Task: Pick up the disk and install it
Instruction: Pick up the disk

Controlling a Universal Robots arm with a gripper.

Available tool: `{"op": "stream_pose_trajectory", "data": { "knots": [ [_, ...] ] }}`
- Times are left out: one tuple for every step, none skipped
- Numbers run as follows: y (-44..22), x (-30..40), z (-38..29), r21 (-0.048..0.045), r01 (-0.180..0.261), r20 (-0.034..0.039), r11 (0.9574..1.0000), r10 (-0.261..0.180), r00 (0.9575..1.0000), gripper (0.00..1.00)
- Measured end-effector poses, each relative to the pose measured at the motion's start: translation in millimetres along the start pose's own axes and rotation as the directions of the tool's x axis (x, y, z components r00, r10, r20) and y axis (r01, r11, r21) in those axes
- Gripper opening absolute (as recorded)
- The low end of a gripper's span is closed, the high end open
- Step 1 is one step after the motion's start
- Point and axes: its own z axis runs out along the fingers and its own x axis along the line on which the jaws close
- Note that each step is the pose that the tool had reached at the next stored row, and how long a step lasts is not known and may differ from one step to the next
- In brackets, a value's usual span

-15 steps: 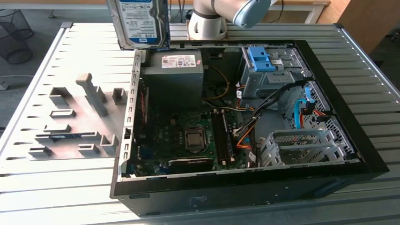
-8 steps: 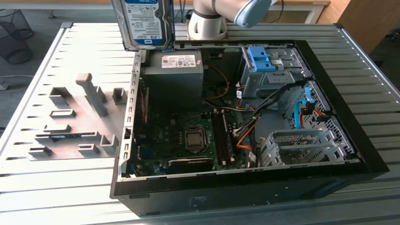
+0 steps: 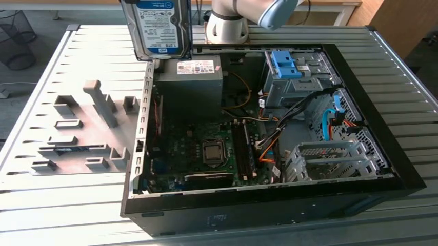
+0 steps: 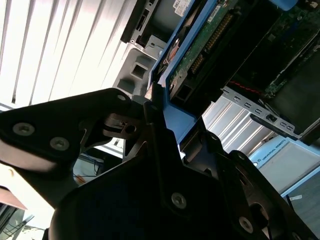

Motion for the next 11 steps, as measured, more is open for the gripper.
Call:
{"op": "stream_pose_trajectory", "data": {
  "knots": [
    [-0.2, 2.1, 0.0, -0.0001, 0.000, 0.0000, 1.0000, 0.000, 1.0000, 0.36],
    [-0.4, 4.3, -0.1, -0.0001, 0.000, -0.0001, 1.0000, 0.000, 1.0000, 0.36],
    [-0.6, 6.3, -0.1, -0.0002, -0.001, -0.0001, 1.0000, 0.001, 1.0000, 0.36],
    [-0.8, 8.4, -0.1, -0.0001, -0.001, 0.0000, 1.0000, 0.001, 1.0000, 0.36],
    [-1.0, 10.5, -0.1, -0.0001, -0.001, 0.0000, 1.0000, 0.001, 1.0000, 0.36],
    [-1.4, 12.2, -0.1, 0.0000, -0.002, 0.0000, 1.0000, 0.002, 1.0000, 0.36],
    [-2.5, 13.2, -0.1, 0.0000, -0.002, 0.0001, 1.0000, 0.002, 1.0000, 0.36],
    [-4.4, 13.8, -0.1, -0.0001, -0.002, 0.0001, 1.0000, 0.002, 1.0000, 0.36],
    [-7.7, 14.4, -0.2, -0.0001, -0.002, 0.0000, 1.0000, 0.002, 1.0000, 0.36],
    [-11.6, 14.7, -0.3, -0.0002, -0.002, -0.0001, 1.0000, 0.002, 1.0000, 0.36],
    [-15.9, 14.9, -0.3, 0.0000, -0.002, 0.0001, 1.0000, 0.002, 1.0000, 0.36]
  ]
}}
